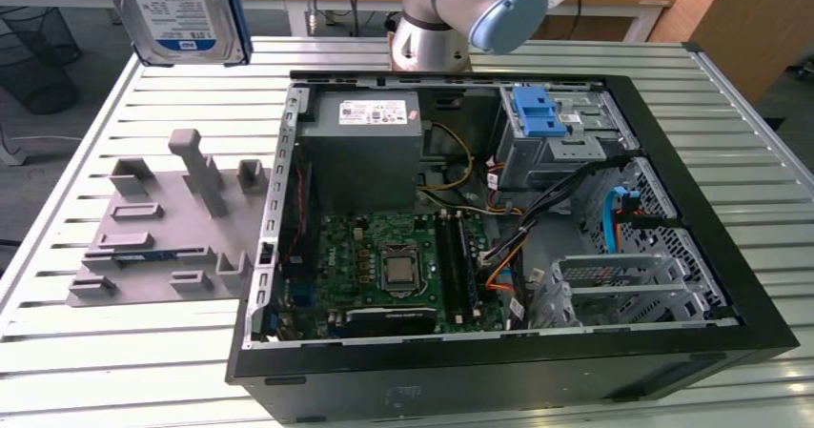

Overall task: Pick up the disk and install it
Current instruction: 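Pick up the disk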

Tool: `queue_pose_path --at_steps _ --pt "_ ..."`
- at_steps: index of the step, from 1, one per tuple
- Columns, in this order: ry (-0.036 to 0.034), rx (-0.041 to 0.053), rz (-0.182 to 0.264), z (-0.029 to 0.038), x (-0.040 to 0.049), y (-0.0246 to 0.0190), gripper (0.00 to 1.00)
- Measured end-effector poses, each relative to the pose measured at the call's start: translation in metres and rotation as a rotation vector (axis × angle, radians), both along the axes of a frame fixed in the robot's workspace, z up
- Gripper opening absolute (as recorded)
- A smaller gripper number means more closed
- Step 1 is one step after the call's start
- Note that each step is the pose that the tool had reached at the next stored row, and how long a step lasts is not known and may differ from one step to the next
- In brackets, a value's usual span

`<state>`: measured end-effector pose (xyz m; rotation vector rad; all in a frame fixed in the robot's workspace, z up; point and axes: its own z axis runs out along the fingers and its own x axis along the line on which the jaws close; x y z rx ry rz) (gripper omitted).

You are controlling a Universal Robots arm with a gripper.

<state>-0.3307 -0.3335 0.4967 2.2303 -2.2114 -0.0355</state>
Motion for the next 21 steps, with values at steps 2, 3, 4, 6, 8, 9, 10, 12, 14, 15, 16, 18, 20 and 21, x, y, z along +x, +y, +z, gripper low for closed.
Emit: queue_pose_path --at_steps 2,3,4,6,8,9,10,12,14,15,16,18,20,21 --pt "0.0 0.0 0.0 0.0 0.0028 0.0 0.36" --pt "-0.0001 0.0 0.0 -0.0001 0.004 0.0 0.36" --pt "-0.0002 -0.0001 0.0 -0.0001 0.0048 -0.0001 0.36" --pt "-0.0001 -0.0003 0.0 -0.0001 0.0059 -0.0009 0.36" --pt "0.0 -0.0006 0.0 0.0 0.0067 -0.0024 0.36" --pt "-0.0001 -0.0007 0.0 -0.0001 0.007 -0.0033 0.36" --pt "-0.0001 -0.0009 0.0 0.0 0.0074 -0.0042 0.36" --pt "-0.0001 -0.0016 0.0 0.0 0.0079 -0.0057 0.36" --pt "-0.0001 -0.0022 0.0 -0.0001 0.0083 -0.0072 0.36" --pt "-0.0001 -0.0026 0.0 0.0 0.0085 -0.008 0.36" --pt "-0.0001 -0.0029 0.0 -0.0001 0.0087 -0.0088 0.36" --pt "-0.0002 -0.0035 0.0 -0.0001 0.0095 -0.0105 0.36" --pt "-0.0001 -0.0041 0.0 -0.0001 0.0104 -0.0121 0.36" --pt "-0.0001 -0.0043 0.0 -0.0001 0.0112 -0.0127 0.36"
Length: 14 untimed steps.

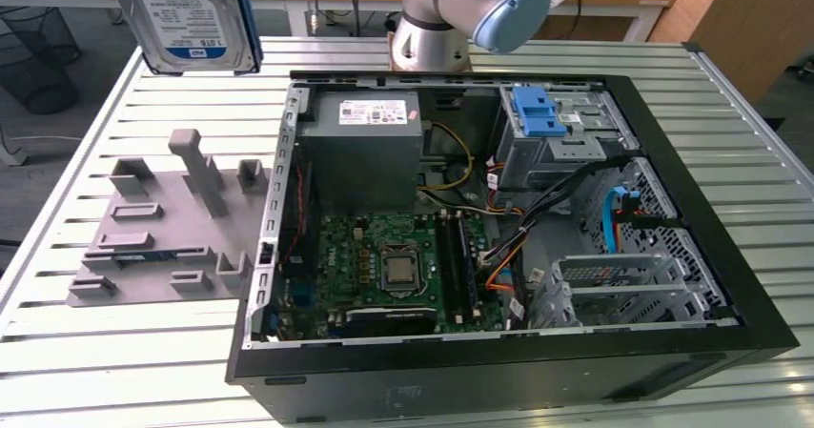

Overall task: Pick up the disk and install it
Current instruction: 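Pick up the disk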

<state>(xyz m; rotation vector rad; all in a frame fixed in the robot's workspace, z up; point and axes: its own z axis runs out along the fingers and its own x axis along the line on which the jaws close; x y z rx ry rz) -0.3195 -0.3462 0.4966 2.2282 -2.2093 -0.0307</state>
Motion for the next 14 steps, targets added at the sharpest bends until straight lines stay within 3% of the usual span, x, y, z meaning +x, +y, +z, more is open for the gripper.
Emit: queue_pose_path --at_steps 14 --pt "0.0 -0.0002 0.0 0.0 0.017 -0.0031 0.36"
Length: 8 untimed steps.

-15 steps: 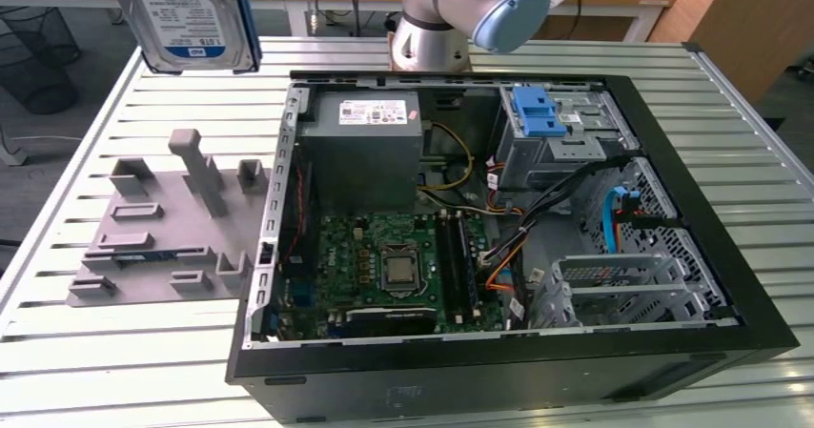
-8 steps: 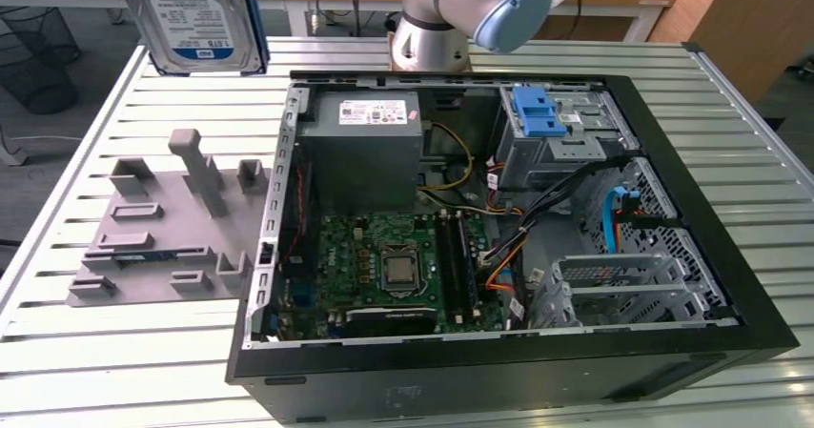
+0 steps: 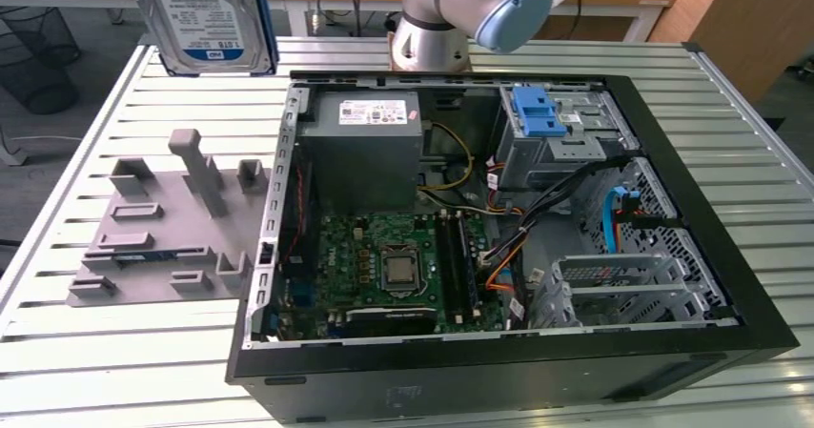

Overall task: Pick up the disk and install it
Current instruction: 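Pick up the disk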

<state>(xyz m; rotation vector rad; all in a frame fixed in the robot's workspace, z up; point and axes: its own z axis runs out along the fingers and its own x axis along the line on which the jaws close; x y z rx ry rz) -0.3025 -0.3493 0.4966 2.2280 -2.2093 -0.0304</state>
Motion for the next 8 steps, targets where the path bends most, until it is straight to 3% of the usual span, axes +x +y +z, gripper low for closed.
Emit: queue_pose_path --at_steps 8 --pt "0.0 0.0 0.0 0.0 0.0089 -0.0011 0.36"
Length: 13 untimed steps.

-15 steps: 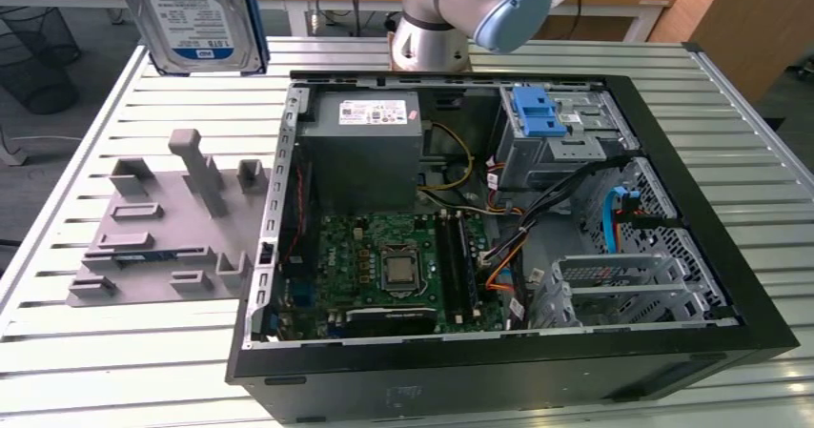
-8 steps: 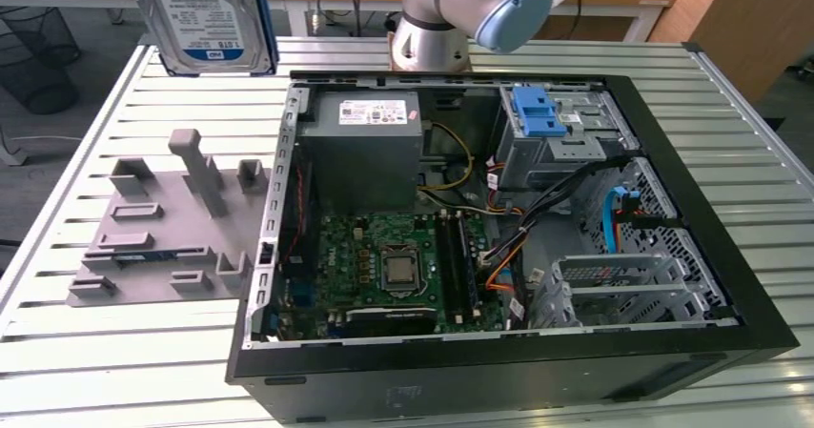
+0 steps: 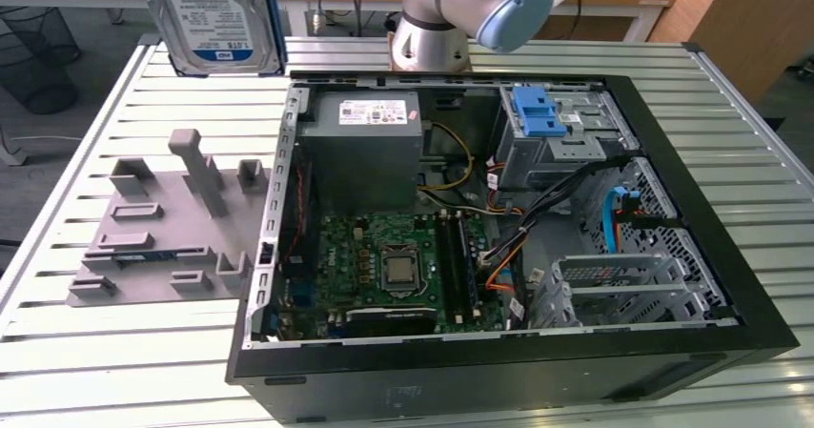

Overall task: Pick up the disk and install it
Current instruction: 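Pick up the disk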

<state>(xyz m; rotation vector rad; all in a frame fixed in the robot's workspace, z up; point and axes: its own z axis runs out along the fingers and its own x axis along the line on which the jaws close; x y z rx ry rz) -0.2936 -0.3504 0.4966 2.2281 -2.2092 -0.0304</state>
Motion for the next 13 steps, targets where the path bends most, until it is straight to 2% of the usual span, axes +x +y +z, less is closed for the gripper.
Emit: queue_pose_path --at_steps 13 --pt "0.0 0.0 0.0 0.0 0.0156 -0.0014 0.36"
